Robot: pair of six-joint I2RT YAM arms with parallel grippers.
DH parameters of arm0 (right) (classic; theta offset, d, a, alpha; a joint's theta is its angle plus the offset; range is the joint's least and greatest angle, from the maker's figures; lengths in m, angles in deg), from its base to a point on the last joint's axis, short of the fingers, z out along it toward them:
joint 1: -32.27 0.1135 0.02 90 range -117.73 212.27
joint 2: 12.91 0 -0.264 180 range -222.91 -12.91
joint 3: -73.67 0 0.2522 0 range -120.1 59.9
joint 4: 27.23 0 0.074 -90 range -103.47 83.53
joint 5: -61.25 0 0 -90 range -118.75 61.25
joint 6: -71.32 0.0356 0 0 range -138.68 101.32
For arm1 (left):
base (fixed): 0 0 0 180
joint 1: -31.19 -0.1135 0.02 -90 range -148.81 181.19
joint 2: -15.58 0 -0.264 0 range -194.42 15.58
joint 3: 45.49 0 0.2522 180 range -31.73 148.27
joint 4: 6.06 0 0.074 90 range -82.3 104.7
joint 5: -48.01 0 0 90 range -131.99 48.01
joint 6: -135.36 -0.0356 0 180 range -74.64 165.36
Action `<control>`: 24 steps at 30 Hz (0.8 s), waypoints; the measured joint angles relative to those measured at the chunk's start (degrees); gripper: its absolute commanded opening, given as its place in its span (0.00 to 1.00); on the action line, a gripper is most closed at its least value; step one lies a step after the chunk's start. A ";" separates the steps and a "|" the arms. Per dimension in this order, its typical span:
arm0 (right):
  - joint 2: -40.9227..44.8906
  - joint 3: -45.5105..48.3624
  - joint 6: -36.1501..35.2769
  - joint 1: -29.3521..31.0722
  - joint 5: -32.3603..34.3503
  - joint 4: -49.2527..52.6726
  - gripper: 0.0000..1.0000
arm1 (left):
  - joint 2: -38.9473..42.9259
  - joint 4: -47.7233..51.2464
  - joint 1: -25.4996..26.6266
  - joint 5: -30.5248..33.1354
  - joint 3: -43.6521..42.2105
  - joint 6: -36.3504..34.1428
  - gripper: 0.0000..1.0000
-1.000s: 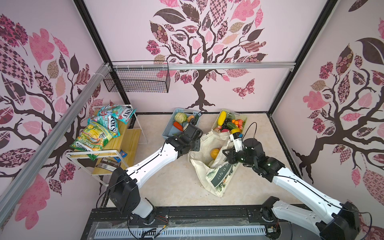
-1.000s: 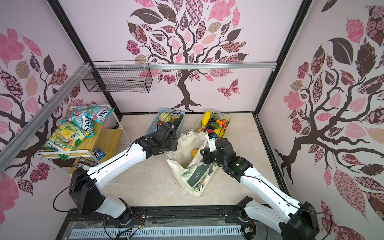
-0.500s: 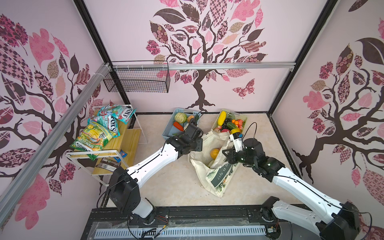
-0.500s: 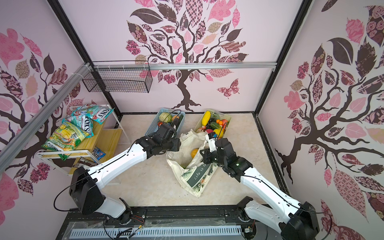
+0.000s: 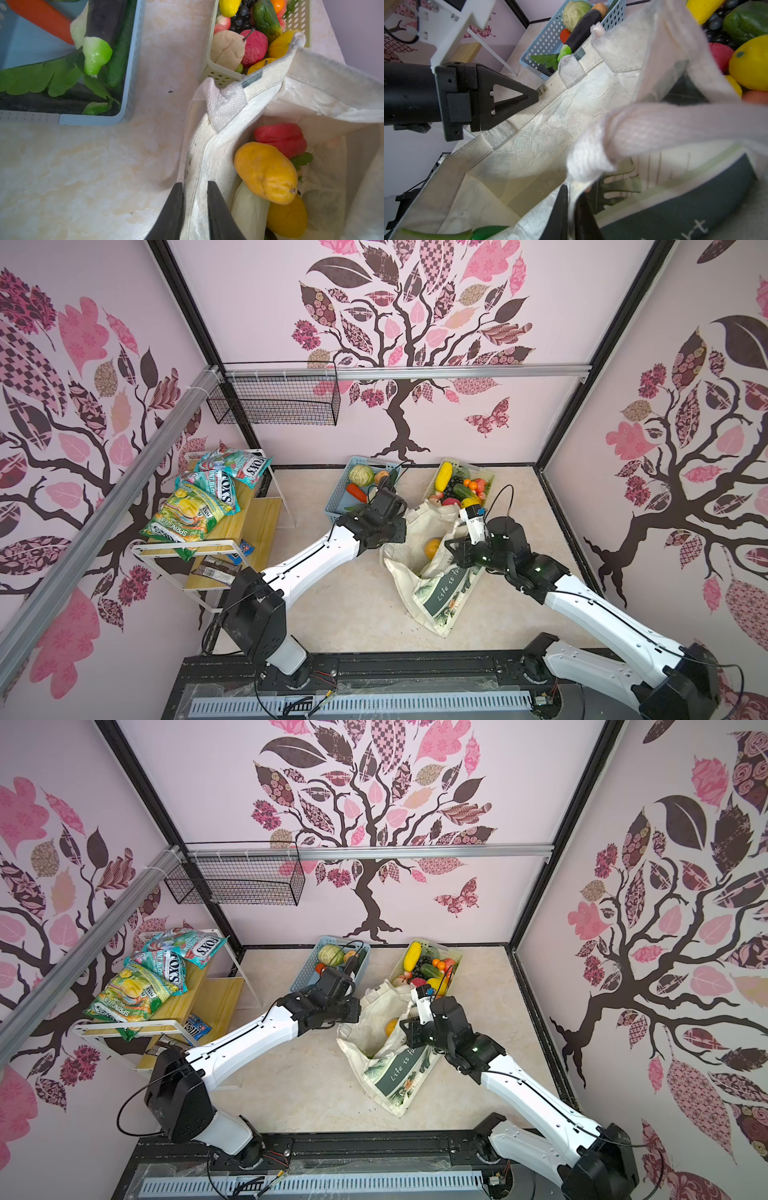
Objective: Place the food into the grocery bag and tie it
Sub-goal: 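Move the left gripper to the bag rim nearest it and grasp it, then pull the bag rims together with both grippers, closing the bag opening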
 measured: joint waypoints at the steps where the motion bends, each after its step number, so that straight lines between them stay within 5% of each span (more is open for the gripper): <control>1: 0.00 0.00 0.02 0.00 -0.02 -0.02 0.11 | 0.28 -0.22 -0.13 -0.42 -0.28 0.26 0.17; 9: 0.00 0.44 0.20 0.00 -0.07 -0.07 0.11 | 3.96 -0.66 -0.28 -3.15 -0.61 1.33 0.00; 24: -0.46 0.70 1.20 0.00 -0.61 -1.57 0.13 | 12.15 0.85 -0.20 -1.22 -1.31 2.12 0.00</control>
